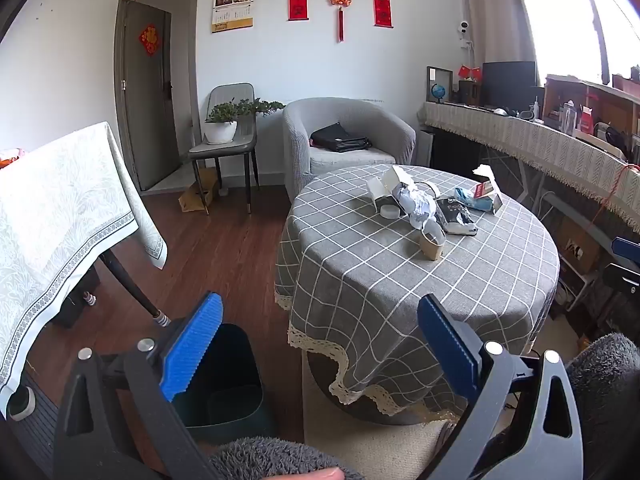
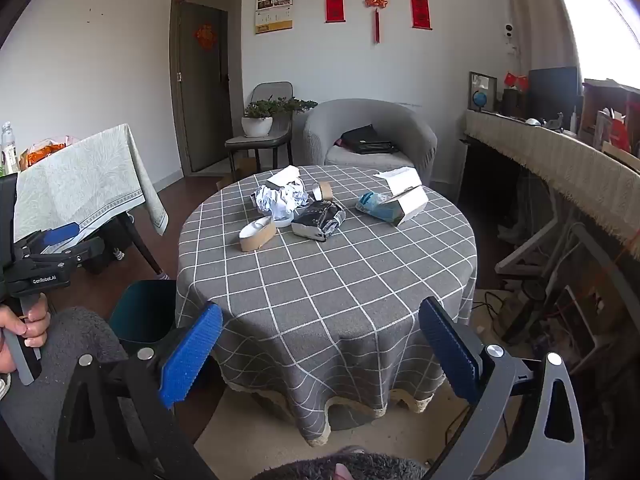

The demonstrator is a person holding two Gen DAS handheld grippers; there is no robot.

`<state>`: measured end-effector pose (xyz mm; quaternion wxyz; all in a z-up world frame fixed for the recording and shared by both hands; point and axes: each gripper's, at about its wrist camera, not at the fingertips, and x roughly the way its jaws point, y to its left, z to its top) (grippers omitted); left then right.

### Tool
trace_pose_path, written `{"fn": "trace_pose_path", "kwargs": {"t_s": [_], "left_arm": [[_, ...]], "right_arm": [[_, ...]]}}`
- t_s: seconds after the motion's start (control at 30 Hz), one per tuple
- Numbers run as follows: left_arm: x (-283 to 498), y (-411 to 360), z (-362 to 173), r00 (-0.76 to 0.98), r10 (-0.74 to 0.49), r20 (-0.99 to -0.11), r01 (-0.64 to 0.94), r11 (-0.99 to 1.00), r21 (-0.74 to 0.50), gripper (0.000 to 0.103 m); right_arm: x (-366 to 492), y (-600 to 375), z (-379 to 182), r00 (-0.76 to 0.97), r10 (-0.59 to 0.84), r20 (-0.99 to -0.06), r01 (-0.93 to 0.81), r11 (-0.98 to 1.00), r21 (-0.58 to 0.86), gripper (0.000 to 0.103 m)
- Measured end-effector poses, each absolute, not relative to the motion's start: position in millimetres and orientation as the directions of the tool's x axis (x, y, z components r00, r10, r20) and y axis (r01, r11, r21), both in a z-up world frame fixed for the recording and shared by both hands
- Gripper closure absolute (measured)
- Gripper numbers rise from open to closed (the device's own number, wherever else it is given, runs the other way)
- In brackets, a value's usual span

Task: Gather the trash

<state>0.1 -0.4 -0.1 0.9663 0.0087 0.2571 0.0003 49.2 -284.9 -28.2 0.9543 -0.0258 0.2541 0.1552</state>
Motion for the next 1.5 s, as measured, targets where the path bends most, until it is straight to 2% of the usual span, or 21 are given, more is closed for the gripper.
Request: {"fn": "trace_pose_path", "kwargs": {"t_s": [1.5], "left_arm": [[0.0,-0.6,-0.1,0.868,0.006,-0.496,0.004,1.0,0.02,0.003]], "right_arm": [[48.8,-281.8,-28.2,0.823,0.274,-0.497,-0.313,0.95,0.006,0.003]]}}
